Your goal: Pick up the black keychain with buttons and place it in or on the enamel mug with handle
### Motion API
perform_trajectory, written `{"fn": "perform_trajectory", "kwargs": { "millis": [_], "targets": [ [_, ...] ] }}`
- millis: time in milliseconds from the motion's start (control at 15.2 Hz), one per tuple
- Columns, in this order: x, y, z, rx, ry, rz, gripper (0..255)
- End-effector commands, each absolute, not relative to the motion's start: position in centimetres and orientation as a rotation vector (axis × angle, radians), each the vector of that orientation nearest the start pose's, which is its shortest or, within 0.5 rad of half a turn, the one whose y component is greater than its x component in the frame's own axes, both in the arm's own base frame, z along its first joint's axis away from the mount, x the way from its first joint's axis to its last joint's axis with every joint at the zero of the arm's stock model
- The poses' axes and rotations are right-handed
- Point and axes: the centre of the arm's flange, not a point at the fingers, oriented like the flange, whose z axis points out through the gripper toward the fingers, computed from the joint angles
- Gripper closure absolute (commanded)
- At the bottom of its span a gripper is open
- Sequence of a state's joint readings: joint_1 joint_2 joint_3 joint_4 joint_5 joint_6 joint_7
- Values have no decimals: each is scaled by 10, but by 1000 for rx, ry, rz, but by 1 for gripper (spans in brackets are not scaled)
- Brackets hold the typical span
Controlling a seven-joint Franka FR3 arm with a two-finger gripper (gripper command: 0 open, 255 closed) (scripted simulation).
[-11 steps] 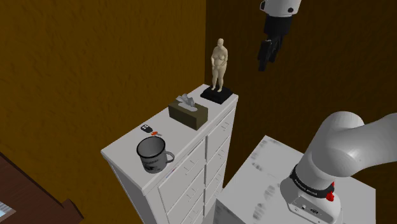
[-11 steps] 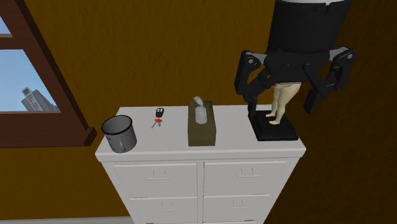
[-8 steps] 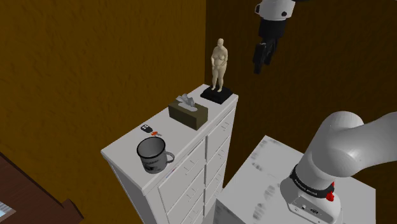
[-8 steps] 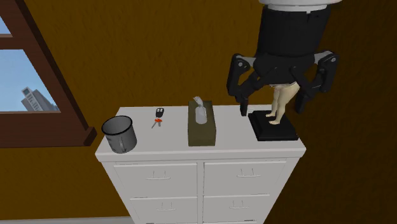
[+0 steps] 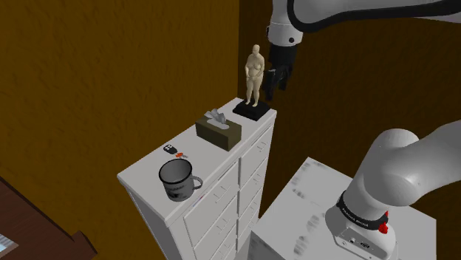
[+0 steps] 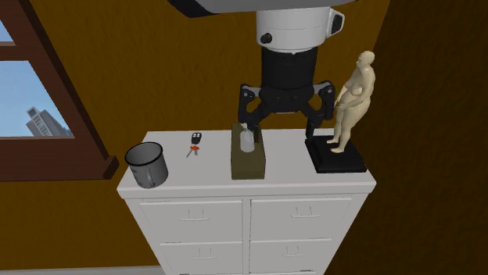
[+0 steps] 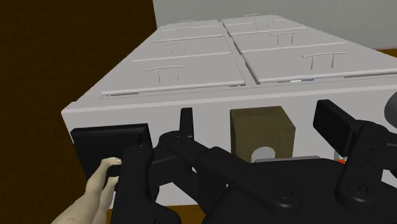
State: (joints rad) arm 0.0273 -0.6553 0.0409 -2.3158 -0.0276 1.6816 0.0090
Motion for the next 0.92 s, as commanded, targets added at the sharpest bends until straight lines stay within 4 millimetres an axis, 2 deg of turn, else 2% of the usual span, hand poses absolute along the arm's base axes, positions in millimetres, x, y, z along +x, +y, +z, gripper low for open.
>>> {"fn": "perform_trajectory", "kwargs": {
  "millis": [0,858],
  "targets": [
    [370,41,561,-3188,-86,-39,0],
    [472,146,475,-3173,-102,-52,0]
  ]
}}
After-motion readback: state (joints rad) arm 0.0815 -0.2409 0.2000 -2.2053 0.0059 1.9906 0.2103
